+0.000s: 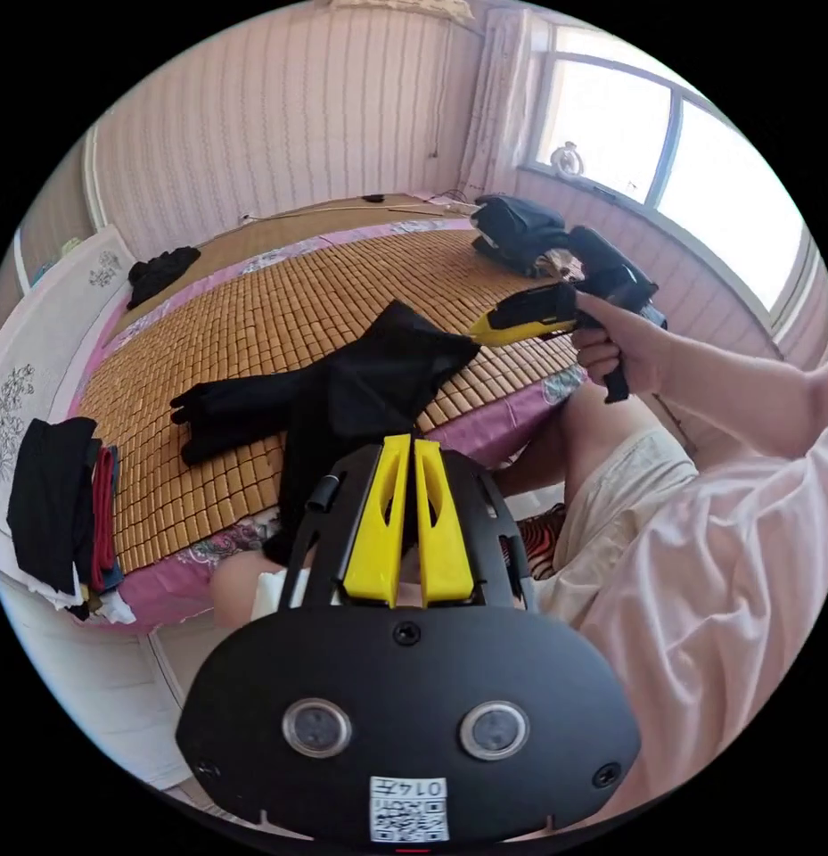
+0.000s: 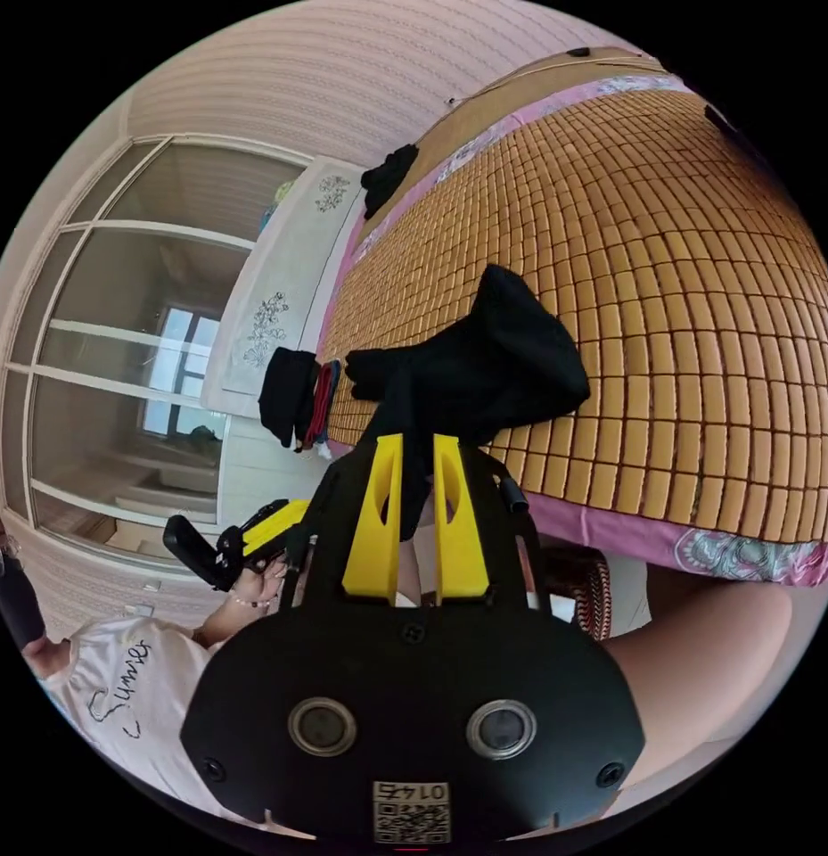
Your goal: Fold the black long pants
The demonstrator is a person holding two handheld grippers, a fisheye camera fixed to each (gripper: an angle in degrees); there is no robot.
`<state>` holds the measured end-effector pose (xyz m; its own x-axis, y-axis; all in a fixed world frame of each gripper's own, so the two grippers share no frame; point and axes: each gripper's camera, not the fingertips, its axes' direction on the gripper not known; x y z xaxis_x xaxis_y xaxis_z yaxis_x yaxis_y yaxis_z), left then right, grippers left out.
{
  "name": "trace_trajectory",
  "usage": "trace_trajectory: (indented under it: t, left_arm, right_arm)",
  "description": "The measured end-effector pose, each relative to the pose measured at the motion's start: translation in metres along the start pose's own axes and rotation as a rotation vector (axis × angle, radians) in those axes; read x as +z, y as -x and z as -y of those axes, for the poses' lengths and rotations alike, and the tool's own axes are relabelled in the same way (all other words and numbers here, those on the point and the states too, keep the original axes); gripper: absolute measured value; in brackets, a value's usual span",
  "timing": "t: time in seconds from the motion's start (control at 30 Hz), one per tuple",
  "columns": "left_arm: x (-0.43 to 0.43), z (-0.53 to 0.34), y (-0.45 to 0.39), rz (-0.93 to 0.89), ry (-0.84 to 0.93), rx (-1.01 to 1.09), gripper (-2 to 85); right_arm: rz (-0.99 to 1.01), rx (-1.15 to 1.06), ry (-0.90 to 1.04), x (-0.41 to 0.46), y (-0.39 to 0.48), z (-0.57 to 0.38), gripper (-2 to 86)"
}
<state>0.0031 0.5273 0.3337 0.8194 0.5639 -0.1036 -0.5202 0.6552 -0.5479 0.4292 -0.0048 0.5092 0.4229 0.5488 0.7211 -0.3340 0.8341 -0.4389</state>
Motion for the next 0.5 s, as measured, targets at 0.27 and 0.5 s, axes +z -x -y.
trace_trajectory:
  t: [0.27,0.5]
  left_arm:
    - [-0.023,0.010,0.021,-0.162,-0.103,0.091,-1.0]
    - [-0.039,0.006,0.071,-0.203,-0.088,0.031,0.1]
  right_arm:
    - [-0.087,-0.041,0.269,0.118,0.020,0.045,14.9]
    - [-0.050,0.004,0.340,0.168,0.008,0.075,2.3]
